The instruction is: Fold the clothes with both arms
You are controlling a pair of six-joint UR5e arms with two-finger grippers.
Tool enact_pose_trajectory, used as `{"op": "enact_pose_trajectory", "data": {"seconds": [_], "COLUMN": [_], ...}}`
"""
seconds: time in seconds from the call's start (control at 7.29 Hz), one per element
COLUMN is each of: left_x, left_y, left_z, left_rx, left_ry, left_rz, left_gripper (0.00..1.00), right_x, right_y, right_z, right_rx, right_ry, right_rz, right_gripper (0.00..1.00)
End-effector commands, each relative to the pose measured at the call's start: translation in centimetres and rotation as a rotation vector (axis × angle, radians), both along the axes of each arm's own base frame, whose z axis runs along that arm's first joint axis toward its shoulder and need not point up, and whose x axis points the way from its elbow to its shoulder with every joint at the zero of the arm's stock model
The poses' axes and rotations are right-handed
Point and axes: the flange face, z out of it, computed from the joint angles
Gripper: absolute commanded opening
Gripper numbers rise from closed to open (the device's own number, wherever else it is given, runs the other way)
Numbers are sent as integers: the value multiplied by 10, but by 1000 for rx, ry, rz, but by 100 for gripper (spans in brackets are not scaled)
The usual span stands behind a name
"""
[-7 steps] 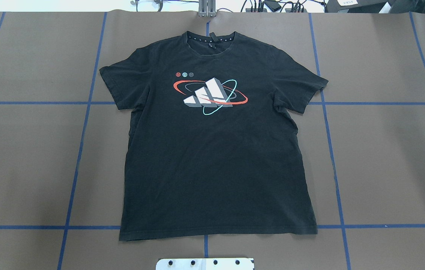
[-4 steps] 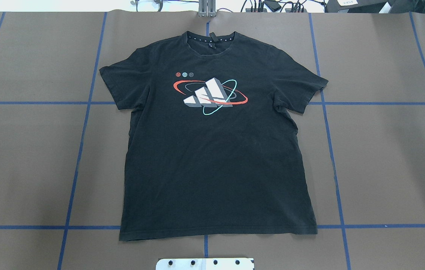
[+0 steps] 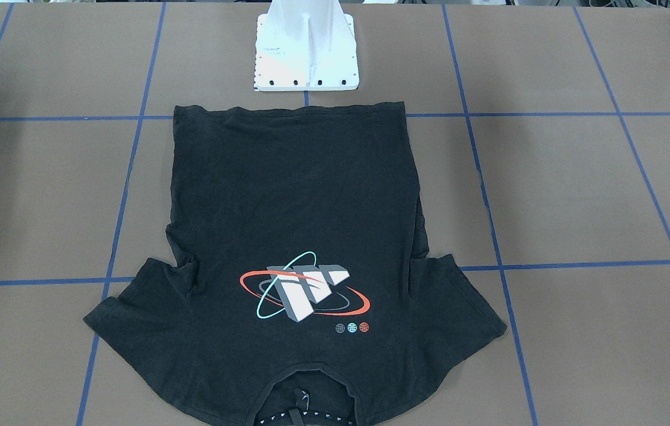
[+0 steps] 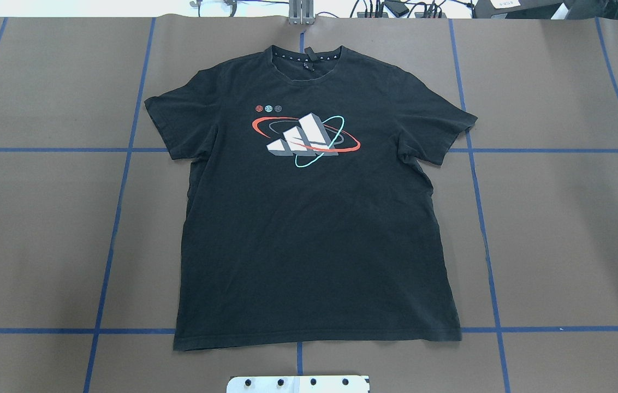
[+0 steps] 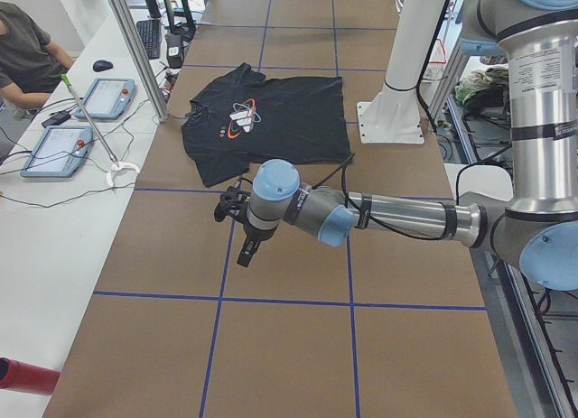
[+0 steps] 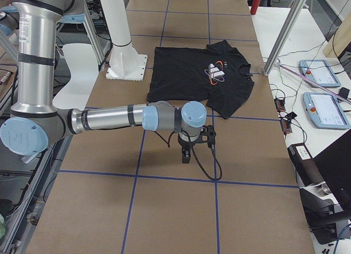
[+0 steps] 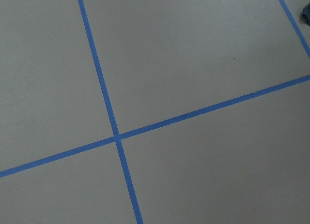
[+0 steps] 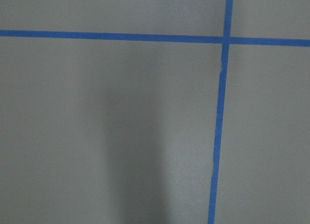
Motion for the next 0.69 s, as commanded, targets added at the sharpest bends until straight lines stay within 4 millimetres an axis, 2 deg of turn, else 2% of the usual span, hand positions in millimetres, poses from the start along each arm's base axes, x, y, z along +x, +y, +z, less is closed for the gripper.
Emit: {"op": "enact_pose_trajectory", "data": {"seconds": [0.0,0.14,0.27,0.41,0.55], "left_x": [0,0,0,0,0], "left_y": [0,-1,0,0,-1], "left_z": [-3,-2,1,2,-1], "left_rx": [8,11,7,6,24], "left_ry": [1,1,1,0,2], "left_rz": [1,2,2,3,3], "left_gripper": [100,100,100,100,100], "right_x": [-22,-54,-99,-153,-201], "right_y": [-48,-104,-139,-161,-172], "right_z": [0,-2,-12,-22,-42], "right_rx": [-25,-49,-62,-88,-102], "right_ry": [-3,-15,-39,-50,-70], "right_rz": [25,84,156,226,258], "right_gripper": [99,99,99,98,98]}}
